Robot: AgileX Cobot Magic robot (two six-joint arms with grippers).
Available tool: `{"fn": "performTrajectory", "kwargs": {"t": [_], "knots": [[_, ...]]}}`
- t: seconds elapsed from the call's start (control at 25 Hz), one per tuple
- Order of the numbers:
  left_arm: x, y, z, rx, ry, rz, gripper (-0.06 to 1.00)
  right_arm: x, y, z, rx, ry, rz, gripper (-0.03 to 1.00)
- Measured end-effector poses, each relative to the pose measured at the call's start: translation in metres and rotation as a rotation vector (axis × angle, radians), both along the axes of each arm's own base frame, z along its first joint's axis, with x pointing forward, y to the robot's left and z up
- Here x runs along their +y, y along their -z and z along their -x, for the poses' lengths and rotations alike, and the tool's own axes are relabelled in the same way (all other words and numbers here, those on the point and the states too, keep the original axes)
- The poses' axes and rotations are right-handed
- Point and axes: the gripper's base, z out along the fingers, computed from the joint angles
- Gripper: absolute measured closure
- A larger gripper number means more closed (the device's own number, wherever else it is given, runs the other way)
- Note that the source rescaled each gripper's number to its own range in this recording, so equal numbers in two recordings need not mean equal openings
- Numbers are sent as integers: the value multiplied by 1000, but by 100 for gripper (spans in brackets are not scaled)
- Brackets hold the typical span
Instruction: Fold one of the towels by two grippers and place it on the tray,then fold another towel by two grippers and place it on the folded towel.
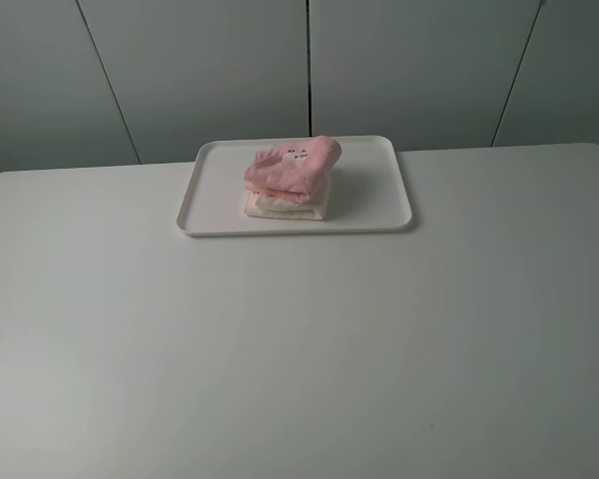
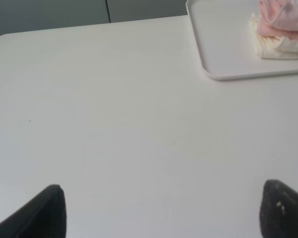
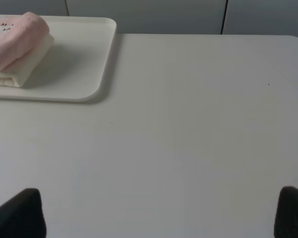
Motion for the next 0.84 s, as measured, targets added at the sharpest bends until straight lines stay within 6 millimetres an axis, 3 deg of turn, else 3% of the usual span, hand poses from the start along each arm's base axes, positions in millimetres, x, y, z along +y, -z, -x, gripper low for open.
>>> {"fn": "performTrajectory", "kwargs": {"t": [0.84], "knots": [[0,0,0,0,-2,0,-6,0,0,0,0,0,0,-3]]}}
